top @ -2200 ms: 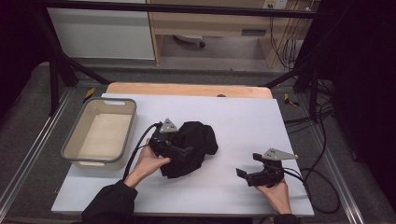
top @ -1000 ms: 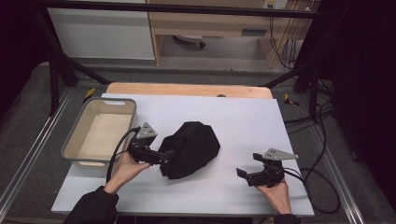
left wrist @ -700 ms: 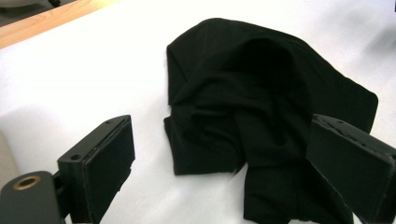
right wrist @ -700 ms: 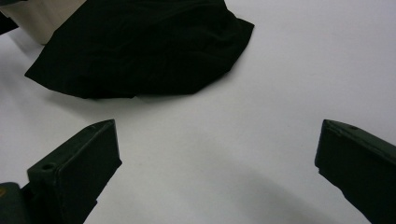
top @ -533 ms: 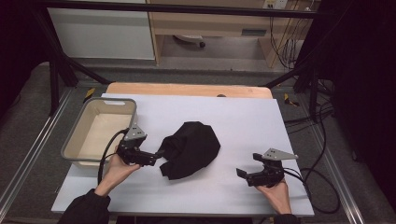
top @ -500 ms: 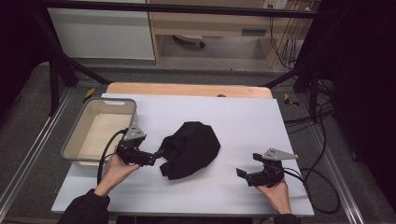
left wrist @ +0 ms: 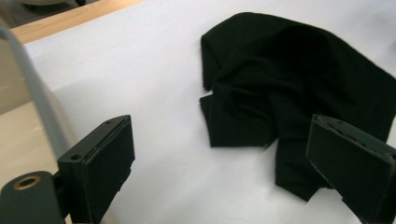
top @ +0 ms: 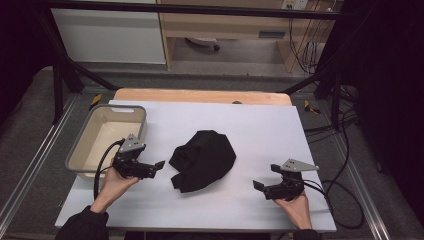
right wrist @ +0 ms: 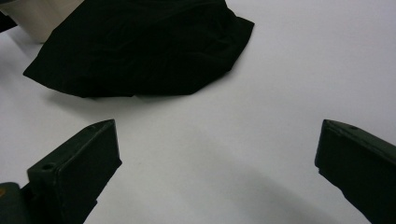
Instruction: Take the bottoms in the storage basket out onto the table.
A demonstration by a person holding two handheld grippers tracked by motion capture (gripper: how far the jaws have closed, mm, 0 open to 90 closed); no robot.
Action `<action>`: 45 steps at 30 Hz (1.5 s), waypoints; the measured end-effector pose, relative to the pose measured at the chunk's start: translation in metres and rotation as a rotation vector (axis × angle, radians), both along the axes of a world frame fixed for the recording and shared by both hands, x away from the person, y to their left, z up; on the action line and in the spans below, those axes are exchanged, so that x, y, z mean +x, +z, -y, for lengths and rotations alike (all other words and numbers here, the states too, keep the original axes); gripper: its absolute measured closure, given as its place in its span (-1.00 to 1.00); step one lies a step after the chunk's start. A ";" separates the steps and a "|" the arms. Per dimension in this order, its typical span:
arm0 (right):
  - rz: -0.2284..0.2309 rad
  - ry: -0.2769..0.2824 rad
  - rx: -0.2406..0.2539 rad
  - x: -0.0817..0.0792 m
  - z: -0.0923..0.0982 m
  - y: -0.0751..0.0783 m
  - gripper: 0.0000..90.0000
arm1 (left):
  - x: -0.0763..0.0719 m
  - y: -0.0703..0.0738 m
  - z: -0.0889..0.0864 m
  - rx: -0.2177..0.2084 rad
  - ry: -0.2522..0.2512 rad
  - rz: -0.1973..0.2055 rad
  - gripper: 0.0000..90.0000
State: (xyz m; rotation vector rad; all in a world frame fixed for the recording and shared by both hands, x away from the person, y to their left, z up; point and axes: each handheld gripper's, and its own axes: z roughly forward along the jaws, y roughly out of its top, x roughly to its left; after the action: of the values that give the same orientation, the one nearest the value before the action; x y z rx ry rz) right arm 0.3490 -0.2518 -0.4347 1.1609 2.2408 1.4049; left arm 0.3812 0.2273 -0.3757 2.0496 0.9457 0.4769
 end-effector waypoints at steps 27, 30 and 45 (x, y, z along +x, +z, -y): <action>-0.001 -0.002 -0.005 0.000 0.000 0.000 -0.99 | -0.011 -0.013 -0.045 -0.011 0.054 0.009 -0.85; -0.002 -0.004 -0.005 0.000 0.000 -0.001 -0.99 | -0.012 -0.015 -0.048 -0.014 0.055 0.008 -0.86; -0.002 -0.006 -0.007 0.000 0.000 -0.001 -0.99 | -0.015 -0.018 -0.052 -0.028 0.051 0.018 -0.86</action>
State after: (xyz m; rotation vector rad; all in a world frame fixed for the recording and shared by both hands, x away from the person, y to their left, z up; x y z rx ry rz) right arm 0.3493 -0.2516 -0.4354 1.1667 2.2403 1.3932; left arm 0.3660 0.2792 -0.3938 1.9962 0.9908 0.5061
